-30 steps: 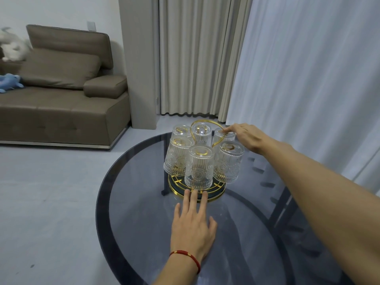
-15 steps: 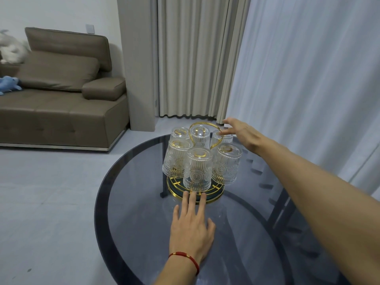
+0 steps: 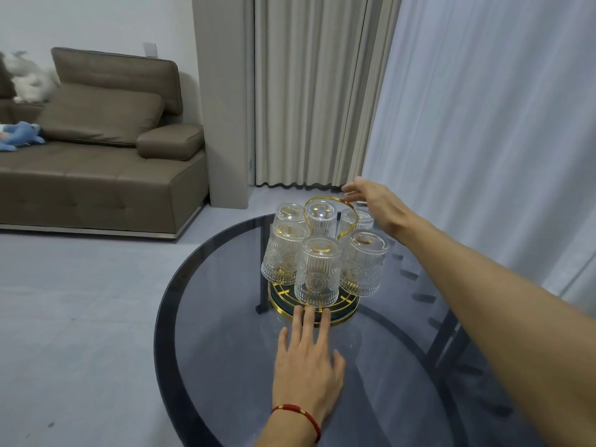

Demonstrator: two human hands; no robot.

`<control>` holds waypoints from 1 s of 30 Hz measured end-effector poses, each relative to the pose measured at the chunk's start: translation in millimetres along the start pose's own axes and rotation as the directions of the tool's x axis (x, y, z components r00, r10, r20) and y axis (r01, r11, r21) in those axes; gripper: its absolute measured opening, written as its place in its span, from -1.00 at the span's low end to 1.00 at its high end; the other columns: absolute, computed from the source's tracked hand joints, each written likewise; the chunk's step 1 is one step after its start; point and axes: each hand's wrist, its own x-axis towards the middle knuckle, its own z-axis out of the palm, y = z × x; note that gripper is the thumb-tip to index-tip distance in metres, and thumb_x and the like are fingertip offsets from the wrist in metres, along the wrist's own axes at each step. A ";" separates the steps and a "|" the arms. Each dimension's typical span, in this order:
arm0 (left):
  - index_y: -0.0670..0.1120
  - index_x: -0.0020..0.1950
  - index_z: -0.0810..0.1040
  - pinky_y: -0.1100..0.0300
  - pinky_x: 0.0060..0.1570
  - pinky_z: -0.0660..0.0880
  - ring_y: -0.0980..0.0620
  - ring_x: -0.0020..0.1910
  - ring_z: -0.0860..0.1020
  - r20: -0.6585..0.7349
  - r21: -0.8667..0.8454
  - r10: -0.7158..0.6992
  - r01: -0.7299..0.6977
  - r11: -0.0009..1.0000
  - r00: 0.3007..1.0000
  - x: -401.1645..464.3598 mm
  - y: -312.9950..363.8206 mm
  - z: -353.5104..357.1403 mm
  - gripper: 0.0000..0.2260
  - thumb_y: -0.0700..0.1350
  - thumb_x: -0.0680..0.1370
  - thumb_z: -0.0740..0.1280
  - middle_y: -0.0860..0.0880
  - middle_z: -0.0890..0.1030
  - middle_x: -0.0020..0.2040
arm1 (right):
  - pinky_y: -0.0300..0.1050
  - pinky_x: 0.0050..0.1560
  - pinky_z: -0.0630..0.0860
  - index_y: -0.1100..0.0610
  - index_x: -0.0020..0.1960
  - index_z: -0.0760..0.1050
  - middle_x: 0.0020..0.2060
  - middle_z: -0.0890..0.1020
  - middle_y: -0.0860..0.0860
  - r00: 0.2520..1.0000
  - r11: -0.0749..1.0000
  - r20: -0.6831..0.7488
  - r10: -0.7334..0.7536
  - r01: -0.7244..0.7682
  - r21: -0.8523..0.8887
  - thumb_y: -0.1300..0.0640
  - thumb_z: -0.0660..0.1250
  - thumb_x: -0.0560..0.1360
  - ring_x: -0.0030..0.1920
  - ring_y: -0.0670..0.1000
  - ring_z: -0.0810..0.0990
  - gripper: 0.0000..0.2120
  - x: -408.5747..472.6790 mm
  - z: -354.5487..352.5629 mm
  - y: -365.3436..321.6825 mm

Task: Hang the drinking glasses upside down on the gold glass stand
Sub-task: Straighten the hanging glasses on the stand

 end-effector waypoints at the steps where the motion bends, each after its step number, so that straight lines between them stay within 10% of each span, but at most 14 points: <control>1: 0.10 0.63 -0.17 -0.10 0.56 -0.15 -0.06 0.60 -0.26 0.007 0.001 0.000 0.000 1.000 1.000 0.4 -0.2 0.3 -0.39 0.14 0.63 0.00 -0.03 -0.13 0.66 | 0.01 0.37 0.36 0.09 0.38 0.54 0.27 0.63 0.01 0.999 1.000 0.040 0.003 -0.003 -0.001 -0.28 -0.04 0.64 0.33 0.03 0.54 -0.37 2.7 3.8 -4.6; 11: 0.10 0.63 -0.16 -0.10 0.53 -0.17 -0.06 0.60 -0.26 0.013 0.003 -0.005 0.005 1.000 1.000 2.1 -1.5 4.1 -0.39 0.14 0.63 0.00 -0.03 -0.11 0.66 | 0.27 0.55 0.14 0.14 0.28 0.67 0.40 0.60 0.10 0.965 0.968 0.183 0.187 -0.148 -0.204 -0.49 -0.30 0.56 0.44 0.11 0.48 -0.01 25.6 27.4 -27.9; 30: 0.09 0.64 -0.13 -0.10 0.56 -0.12 -0.06 0.61 -0.24 -0.013 -0.007 -0.003 0.003 1.000 1.000 -0.2 0.2 3.2 -0.40 0.11 0.62 0.00 -0.04 -0.09 0.67 | 0.41 0.56 -0.08 0.19 0.60 0.33 0.51 0.49 0.13 0.956 0.955 0.167 0.243 -0.205 -0.216 -0.51 -0.33 0.53 0.63 0.21 0.22 0.04 45.4 33.0 -27.9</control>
